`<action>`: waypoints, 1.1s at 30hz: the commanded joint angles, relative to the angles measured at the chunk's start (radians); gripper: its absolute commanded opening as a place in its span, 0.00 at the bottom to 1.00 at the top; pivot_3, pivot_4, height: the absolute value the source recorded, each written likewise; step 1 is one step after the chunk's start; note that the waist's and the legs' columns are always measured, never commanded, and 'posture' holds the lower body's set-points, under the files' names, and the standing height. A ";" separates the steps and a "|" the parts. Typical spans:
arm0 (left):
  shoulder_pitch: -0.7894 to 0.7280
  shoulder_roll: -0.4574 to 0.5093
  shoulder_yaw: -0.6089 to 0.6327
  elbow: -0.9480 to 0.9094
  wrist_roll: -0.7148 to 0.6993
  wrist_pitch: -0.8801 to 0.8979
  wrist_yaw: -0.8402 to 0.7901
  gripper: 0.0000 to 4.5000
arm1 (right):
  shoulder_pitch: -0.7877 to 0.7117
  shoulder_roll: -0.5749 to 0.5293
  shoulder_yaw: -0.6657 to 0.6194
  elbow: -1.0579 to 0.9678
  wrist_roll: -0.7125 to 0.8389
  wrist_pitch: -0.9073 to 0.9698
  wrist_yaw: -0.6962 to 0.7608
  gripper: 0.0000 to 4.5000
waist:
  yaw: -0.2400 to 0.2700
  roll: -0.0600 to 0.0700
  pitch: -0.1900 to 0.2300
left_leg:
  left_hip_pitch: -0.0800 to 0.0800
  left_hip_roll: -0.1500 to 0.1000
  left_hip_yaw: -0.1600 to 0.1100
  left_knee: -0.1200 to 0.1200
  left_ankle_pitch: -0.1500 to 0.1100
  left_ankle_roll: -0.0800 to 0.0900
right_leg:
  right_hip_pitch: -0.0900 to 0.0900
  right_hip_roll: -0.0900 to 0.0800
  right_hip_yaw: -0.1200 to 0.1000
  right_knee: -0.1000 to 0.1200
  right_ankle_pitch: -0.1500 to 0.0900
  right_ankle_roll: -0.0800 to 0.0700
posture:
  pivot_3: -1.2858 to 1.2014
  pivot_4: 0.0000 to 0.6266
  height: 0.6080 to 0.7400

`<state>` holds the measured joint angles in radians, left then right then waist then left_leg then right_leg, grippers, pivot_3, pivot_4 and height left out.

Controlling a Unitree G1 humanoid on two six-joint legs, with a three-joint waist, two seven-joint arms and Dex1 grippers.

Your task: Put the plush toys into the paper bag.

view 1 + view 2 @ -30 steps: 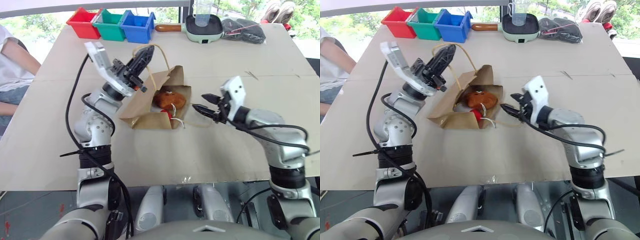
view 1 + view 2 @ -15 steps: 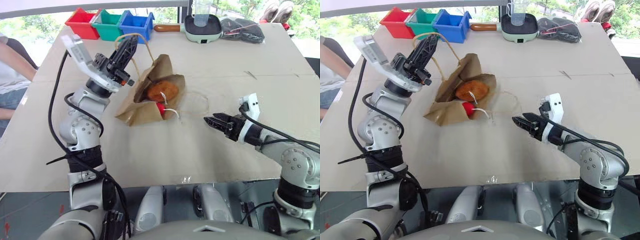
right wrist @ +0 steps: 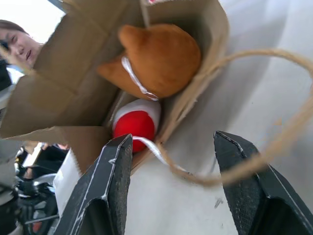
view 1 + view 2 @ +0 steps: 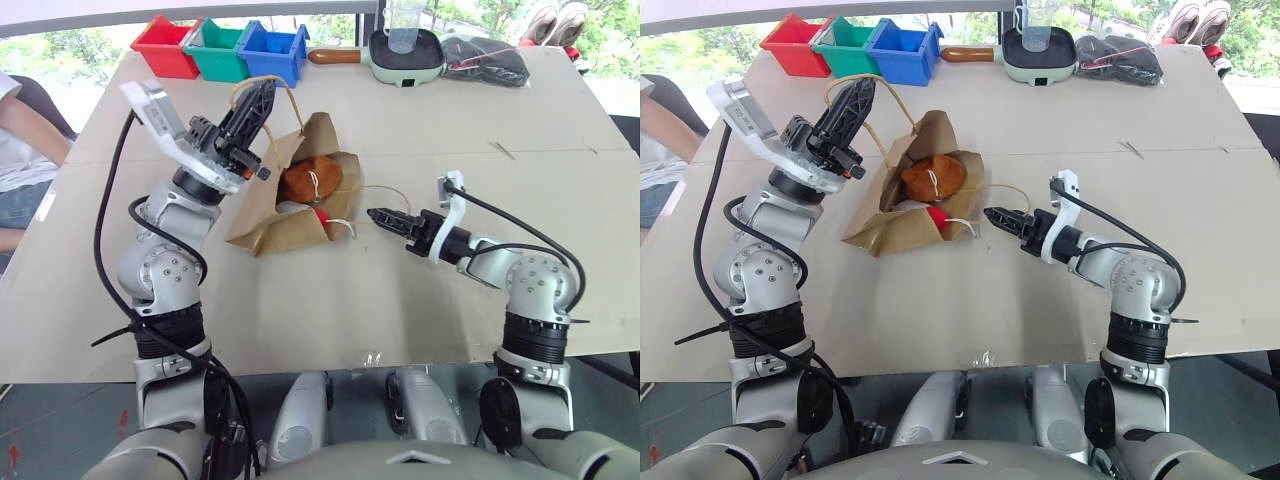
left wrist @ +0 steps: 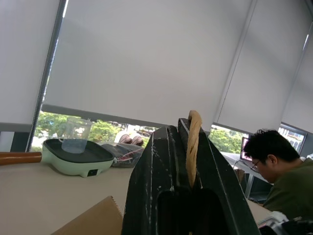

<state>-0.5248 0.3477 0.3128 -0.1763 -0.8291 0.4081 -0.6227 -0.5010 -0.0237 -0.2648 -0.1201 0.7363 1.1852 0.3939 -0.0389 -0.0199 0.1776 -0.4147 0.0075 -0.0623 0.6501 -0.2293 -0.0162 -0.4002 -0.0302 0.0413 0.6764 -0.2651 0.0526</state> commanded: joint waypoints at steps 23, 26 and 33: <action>-0.203 0.068 -0.103 0.401 0.263 -0.181 -0.085 0.00 | -0.183 -0.299 0.074 -0.310 0.261 -0.139 -0.033 0.02 | 0.005 0.000 0.001 | -0.002 -0.001 0.000 -0.001 0.000 0.000 | 0.000 -0.002 -0.001 -0.004 0.000 0.000 | 0.52 0.24 1.00; -0.205 0.070 -0.124 0.418 0.260 -0.184 -0.170 0.00 | -0.160 -0.360 0.094 -0.325 0.230 -0.151 -0.019 0.13 | -0.001 0.000 0.001 | -0.002 0.000 0.000 -0.001 0.000 0.000 | 0.000 -0.001 -0.001 -0.004 0.000 0.000 | 0.52 0.24 1.00; -0.119 0.158 -0.050 0.341 0.132 -0.042 -0.299 0.28 | -0.053 -0.521 0.038 -0.447 0.343 -0.094 0.035 0.62 | -0.004 0.001 0.001 | -0.002 0.001 0.000 -0.003 0.000 0.000 | -0.001 0.000 0.000 -0.004 0.000 0.000 | 0.52 0.24 1.00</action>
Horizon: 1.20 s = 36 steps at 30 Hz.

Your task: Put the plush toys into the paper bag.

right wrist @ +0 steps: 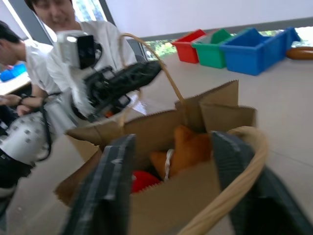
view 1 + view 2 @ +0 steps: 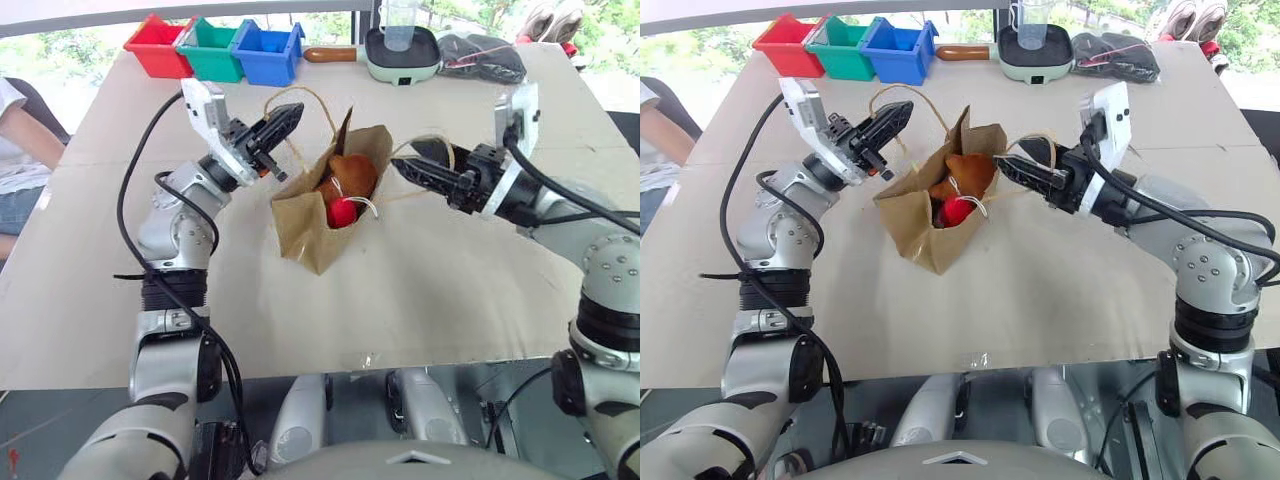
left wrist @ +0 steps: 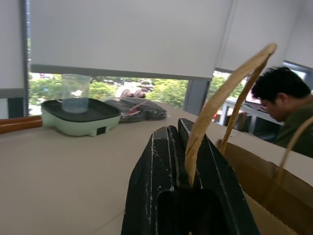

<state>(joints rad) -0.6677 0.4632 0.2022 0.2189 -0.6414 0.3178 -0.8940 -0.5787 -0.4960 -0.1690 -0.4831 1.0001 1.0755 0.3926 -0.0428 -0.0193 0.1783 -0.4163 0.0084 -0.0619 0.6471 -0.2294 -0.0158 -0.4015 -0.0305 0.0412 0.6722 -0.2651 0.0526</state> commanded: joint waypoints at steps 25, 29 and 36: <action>0.559 0.170 0.088 -0.546 -0.127 0.199 -0.045 1.00 | 0.067 0.112 0.520 0.177 -0.471 -0.427 0.170 0.01 | 0.008 0.000 0.000 | 0.001 0.002 0.001 0.001 0.000 0.000 | 0.001 0.001 0.001 -0.001 0.000 0.000 | 0.52 0.24 1.00; 0.537 0.099 0.022 -0.592 -0.001 0.119 0.091 1.00 | 0.019 0.187 0.548 0.281 -0.526 -0.496 0.220 0.01 | 0.015 0.000 0.000 | 0.001 0.002 0.000 0.001 0.000 0.000 | 0.001 0.000 0.000 -0.001 0.000 0.000 | 0.52 0.24 1.00; 0.536 -0.006 -0.049 -0.626 0.103 0.061 0.231 1.00 | 0.001 0.263 0.534 0.380 -0.581 -0.556 0.269 0.01 | 0.014 -0.001 0.000 | 0.002 0.001 0.000 0.001 0.000 0.000 | 0.002 -0.001 0.000 0.000 0.000 0.000 | 0.52 0.24 1.00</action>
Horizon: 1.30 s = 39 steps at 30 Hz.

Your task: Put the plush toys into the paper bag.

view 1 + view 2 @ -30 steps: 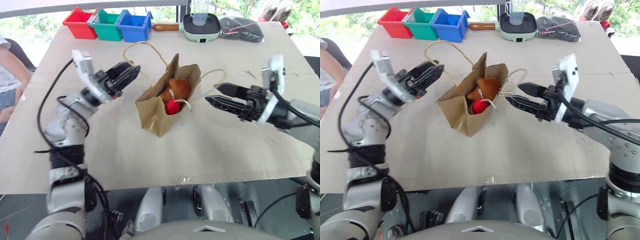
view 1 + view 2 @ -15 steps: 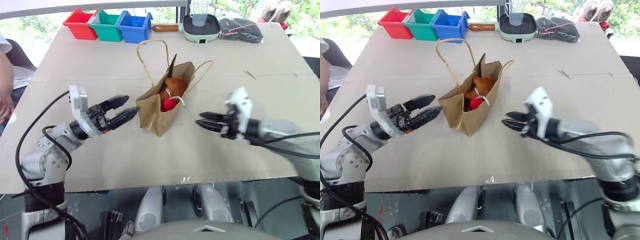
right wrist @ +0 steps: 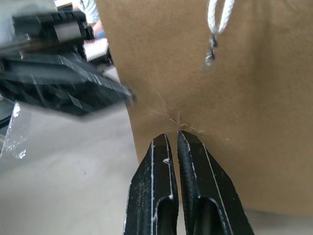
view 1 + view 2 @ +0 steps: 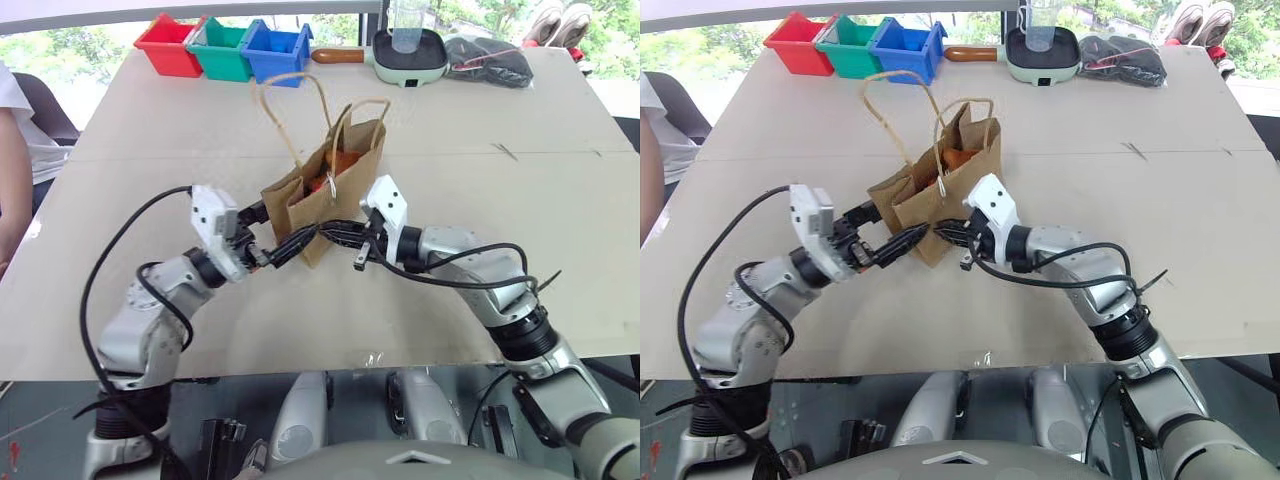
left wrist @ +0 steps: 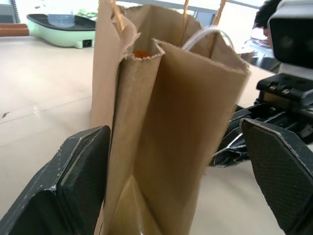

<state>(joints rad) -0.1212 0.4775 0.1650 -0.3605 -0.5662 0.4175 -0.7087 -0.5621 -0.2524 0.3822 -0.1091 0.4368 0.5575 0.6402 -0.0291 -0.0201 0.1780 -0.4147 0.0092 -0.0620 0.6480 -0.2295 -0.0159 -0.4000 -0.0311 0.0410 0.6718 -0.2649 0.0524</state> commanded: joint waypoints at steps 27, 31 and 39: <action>-0.811 -0.003 -0.157 1.267 0.252 -0.708 -0.751 0.32 | 0.644 -0.437 -0.655 -0.610 0.069 -0.100 0.054 1.00 | 0.008 0.000 0.000 | 0.000 -0.001 0.001 0.002 0.000 0.000 | 0.003 0.003 0.000 -0.001 0.000 0.000 | 0.52 0.24 1.00; -0.771 0.002 -0.105 1.159 0.192 -0.597 -0.719 0.75 | 0.650 -0.429 -0.655 -0.579 0.072 -0.120 0.060 1.00 | 0.008 0.000 0.000 | -0.001 -0.001 0.000 0.002 0.000 0.000 | 0.002 0.002 0.000 -0.002 0.000 0.001 | 0.52 0.24 1.00; -0.262 0.211 0.115 0.388 -0.072 0.076 -0.433 0.99 | 0.720 -0.477 -0.804 -0.517 0.146 -0.150 0.175 1.00 | -0.022 0.000 0.000 | 0.001 0.002 -0.001 0.001 0.000 0.000 | 0.002 0.002 0.002 -0.001 0.000 0.000 | 0.52 0.24 1.00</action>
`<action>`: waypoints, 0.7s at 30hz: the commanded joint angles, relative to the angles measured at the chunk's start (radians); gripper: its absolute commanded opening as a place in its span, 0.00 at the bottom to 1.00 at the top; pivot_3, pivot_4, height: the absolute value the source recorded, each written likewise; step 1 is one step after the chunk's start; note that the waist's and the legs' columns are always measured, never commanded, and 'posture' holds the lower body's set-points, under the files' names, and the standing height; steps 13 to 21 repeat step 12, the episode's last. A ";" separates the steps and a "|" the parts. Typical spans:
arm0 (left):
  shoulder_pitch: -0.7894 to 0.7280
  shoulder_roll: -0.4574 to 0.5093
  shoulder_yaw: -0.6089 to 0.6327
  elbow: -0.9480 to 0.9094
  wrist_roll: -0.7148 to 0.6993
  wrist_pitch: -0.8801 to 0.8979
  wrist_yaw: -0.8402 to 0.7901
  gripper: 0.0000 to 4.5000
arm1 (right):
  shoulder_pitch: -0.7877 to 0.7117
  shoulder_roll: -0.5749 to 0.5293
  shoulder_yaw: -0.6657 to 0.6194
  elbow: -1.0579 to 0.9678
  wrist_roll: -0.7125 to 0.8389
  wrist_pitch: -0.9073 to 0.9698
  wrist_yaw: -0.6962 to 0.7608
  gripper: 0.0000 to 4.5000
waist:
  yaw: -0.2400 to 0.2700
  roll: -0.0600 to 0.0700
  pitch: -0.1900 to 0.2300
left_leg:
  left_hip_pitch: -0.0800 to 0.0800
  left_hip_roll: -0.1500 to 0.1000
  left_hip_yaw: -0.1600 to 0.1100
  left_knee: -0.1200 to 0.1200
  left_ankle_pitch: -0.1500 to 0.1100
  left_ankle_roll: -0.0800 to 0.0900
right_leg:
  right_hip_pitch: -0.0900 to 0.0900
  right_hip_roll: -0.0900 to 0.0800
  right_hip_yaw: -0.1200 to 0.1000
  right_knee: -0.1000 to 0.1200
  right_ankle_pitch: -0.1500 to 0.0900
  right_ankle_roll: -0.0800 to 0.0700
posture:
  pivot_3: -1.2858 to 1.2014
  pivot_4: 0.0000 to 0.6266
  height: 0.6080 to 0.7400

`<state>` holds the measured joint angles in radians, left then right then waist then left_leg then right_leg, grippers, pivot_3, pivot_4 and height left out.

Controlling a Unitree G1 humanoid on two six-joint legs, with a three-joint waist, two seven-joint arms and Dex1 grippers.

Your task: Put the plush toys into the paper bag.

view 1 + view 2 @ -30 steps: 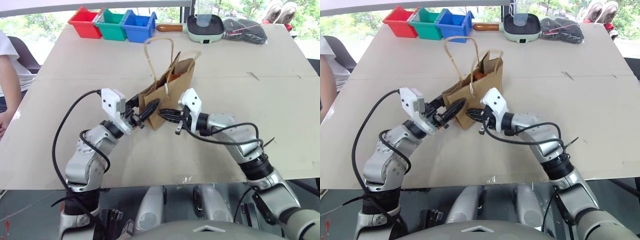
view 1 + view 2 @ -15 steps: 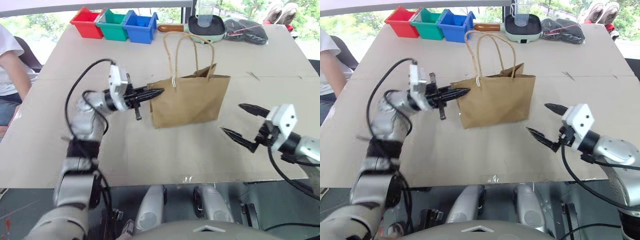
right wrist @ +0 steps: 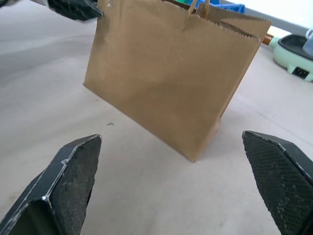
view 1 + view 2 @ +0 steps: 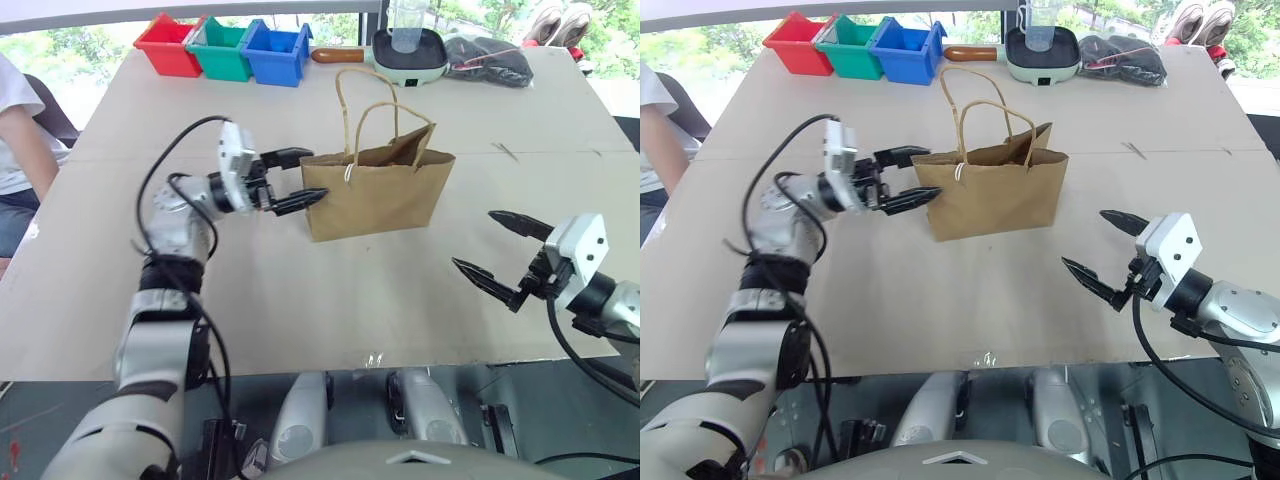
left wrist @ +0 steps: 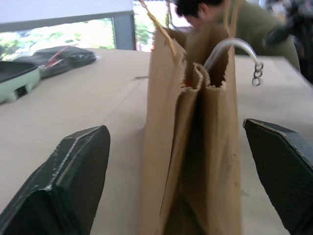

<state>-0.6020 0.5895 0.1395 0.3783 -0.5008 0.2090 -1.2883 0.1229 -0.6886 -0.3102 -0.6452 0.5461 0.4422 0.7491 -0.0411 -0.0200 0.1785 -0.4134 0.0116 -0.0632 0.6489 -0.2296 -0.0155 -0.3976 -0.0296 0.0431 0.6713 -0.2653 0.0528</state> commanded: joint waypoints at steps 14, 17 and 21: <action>0.740 0.090 0.320 -0.790 -0.230 0.402 0.376 0.99 | 0.145 -0.094 -0.187 0.043 0.021 -0.040 0.127 1.00 | 0.050 0.001 -0.001 | 0.001 0.003 0.005 0.004 -0.001 0.002 | 0.003 -0.003 -0.001 -0.002 -0.002 -0.004 | 0.52 0.24 1.00; 0.740 0.090 0.320 -0.790 -0.230 0.402 0.376 0.99 | 0.145 -0.094 -0.187 0.043 0.021 -0.040 0.127 1.00 | 0.050 0.001 -0.001 | 0.001 0.003 0.005 0.004 -0.001 0.002 | 0.003 -0.003 -0.001 -0.002 -0.002 -0.004 | 0.52 0.24 1.00; 0.740 0.090 0.320 -0.790 -0.230 0.402 0.376 0.99 | 0.145 -0.094 -0.187 0.043 0.021 -0.040 0.127 1.00 | 0.050 0.001 -0.001 | 0.001 0.003 0.005 0.004 -0.001 0.002 | 0.003 -0.003 -0.001 -0.002 -0.002 -0.004 | 0.52 0.24 1.00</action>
